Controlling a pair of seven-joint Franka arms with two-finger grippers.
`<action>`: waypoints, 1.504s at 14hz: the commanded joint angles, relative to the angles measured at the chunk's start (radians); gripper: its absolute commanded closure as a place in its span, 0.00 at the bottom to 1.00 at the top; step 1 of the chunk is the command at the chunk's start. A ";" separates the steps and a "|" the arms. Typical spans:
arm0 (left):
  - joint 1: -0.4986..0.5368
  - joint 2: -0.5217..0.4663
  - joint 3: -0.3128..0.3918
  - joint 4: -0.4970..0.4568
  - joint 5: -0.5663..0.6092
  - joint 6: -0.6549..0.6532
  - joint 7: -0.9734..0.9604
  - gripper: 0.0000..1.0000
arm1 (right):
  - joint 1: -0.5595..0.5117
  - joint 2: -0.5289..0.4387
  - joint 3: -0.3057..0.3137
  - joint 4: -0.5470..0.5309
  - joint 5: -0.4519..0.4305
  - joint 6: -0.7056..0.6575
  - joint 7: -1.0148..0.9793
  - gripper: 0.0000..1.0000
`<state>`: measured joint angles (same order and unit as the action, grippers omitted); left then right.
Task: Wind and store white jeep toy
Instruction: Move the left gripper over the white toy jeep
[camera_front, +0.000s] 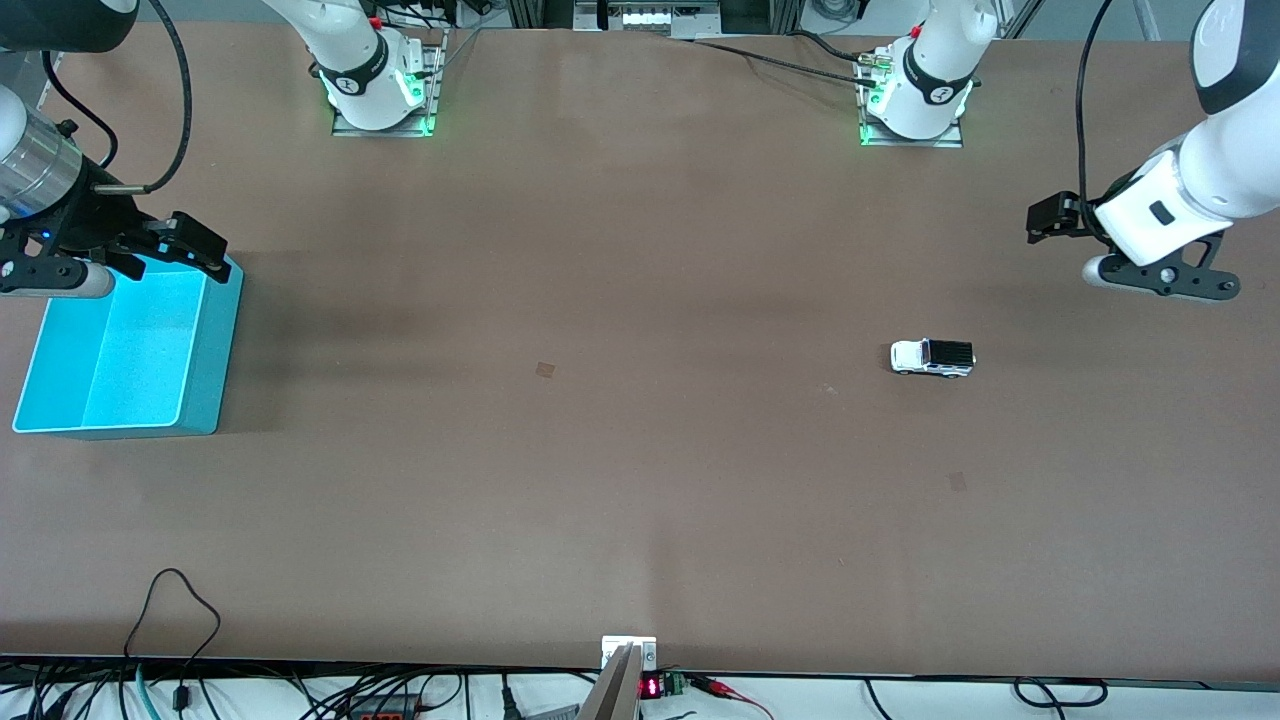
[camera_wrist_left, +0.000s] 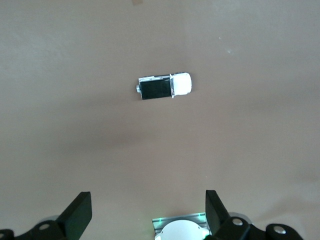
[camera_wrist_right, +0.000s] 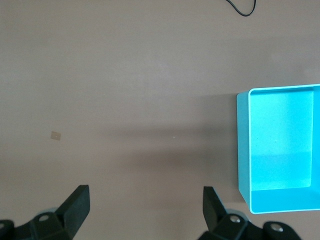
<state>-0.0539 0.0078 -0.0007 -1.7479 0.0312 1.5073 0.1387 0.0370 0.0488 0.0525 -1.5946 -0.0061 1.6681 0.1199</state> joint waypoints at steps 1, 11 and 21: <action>0.005 0.044 0.005 0.039 -0.010 -0.036 0.178 0.00 | -0.006 0.000 0.001 0.018 0.011 -0.008 -0.002 0.00; 0.016 0.073 0.005 -0.155 -0.002 0.152 0.726 0.00 | -0.028 0.003 0.001 0.053 0.011 -0.016 -0.016 0.00; 0.016 0.067 0.005 -0.352 0.004 0.379 0.973 0.00 | -0.028 0.005 0.001 0.053 0.012 -0.016 -0.003 0.00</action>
<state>-0.0405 0.1009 0.0027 -2.0542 0.0319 1.8428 1.0516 0.0177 0.0480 0.0497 -1.5595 -0.0061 1.6665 0.1186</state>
